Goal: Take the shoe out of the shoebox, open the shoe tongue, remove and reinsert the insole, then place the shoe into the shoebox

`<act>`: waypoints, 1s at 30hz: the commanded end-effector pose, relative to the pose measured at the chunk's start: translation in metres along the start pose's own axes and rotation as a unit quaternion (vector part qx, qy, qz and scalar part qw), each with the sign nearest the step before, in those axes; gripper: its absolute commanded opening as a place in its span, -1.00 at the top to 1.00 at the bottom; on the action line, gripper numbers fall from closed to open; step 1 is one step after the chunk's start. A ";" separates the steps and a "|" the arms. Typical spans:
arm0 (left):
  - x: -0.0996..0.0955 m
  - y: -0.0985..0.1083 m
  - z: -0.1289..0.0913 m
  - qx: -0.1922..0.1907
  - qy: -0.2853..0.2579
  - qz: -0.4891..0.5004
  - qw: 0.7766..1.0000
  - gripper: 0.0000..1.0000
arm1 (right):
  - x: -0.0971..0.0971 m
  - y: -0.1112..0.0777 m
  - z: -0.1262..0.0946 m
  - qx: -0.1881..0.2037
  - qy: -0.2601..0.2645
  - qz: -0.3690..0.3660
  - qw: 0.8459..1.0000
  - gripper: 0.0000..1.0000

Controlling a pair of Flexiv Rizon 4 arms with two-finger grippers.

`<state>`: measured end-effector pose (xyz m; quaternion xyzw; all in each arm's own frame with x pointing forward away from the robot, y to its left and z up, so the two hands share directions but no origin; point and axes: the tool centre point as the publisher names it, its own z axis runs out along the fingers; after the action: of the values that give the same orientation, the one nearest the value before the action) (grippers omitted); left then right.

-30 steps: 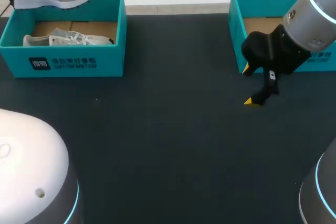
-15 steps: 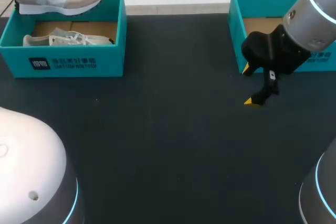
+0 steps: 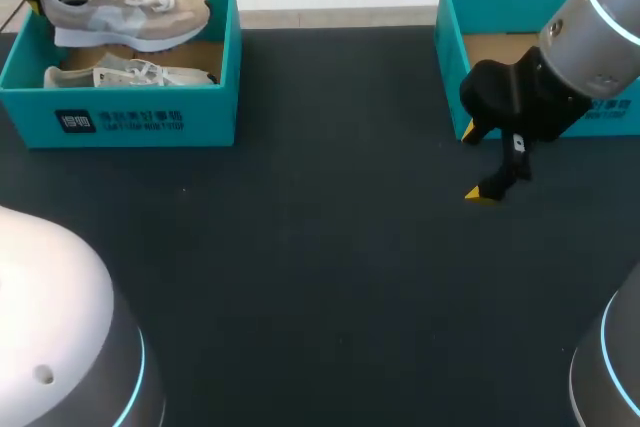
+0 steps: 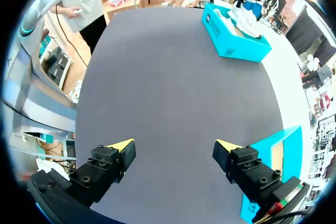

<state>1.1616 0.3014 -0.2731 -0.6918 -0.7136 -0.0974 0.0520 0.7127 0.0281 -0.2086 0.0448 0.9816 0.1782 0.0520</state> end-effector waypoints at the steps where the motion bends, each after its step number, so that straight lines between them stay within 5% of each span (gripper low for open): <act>1: -0.007 0.013 0.016 0.007 -0.001 0.001 1.000 1.00 | -0.001 0.001 0.002 0.001 0.001 0.000 1.000 -1.00; 13: -0.022 0.027 0.042 0.029 -0.002 -0.011 1.000 1.00 | -0.001 0.001 0.002 0.001 0.001 0.000 1.000 -1.00; 30: -0.020 0.026 0.081 0.064 0.022 -0.008 0.998 1.00 | -0.001 0.001 0.002 0.001 0.001 0.000 1.000 -1.00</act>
<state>1.1818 0.2972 -0.3499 -0.6813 -0.7209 -0.0851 0.0941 0.7127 0.0281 -0.2087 0.0448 0.9816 0.1782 0.0520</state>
